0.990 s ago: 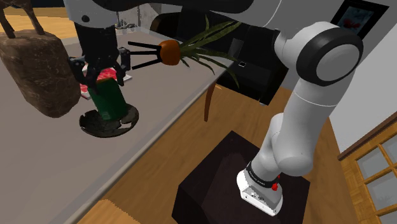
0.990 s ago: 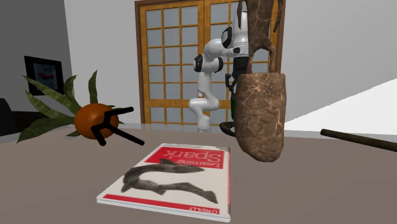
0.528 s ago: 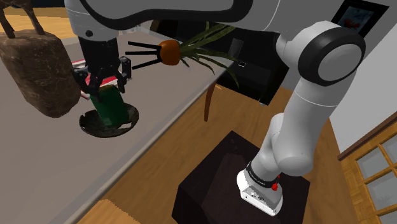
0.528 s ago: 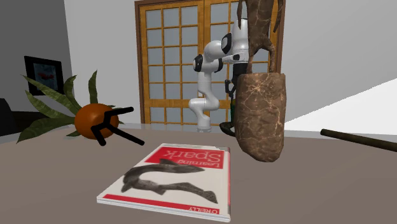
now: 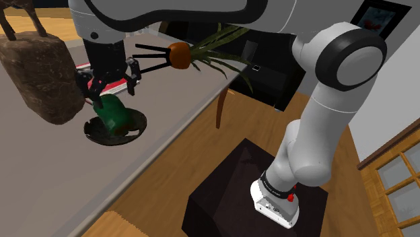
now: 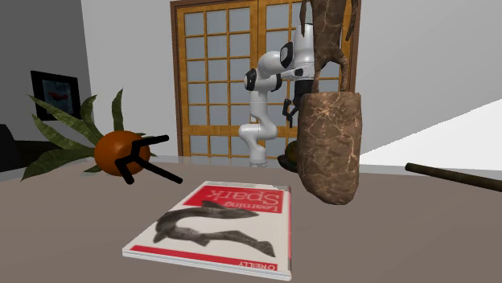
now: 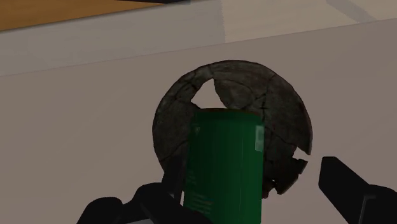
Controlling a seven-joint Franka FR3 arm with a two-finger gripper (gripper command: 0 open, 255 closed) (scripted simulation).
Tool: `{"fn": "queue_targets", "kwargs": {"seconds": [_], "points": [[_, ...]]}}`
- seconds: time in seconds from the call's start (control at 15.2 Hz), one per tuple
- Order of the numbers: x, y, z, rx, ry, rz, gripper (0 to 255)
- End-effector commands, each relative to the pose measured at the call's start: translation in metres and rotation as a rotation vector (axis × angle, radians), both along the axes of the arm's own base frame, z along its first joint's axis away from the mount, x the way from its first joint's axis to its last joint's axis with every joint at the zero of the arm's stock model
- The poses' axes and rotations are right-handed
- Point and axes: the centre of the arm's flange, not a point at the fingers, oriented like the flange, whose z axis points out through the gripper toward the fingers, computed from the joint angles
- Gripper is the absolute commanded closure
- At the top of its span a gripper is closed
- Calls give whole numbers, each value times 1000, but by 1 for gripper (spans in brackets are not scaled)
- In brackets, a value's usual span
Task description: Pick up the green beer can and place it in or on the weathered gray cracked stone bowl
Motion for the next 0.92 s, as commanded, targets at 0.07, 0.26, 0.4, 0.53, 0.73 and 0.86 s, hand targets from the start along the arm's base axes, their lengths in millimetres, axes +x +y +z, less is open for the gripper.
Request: {"fn": "queue_targets", "kwargs": {"seconds": [0.07, 0.26, 0.4, 0.53, 0.73, 0.86], "points": [[0, 0, 0, 0, 0, 0, 0], [0, 0, 40, 0, 0, 0, 0], [0, 0, 50, 0, 0, 0, 0], [0, 0, 50, 0, 0, 0, 0], [0, 0, 50, 0, 0, 0, 0], [0, 0, 50, 0, 0, 0, 0]]}}
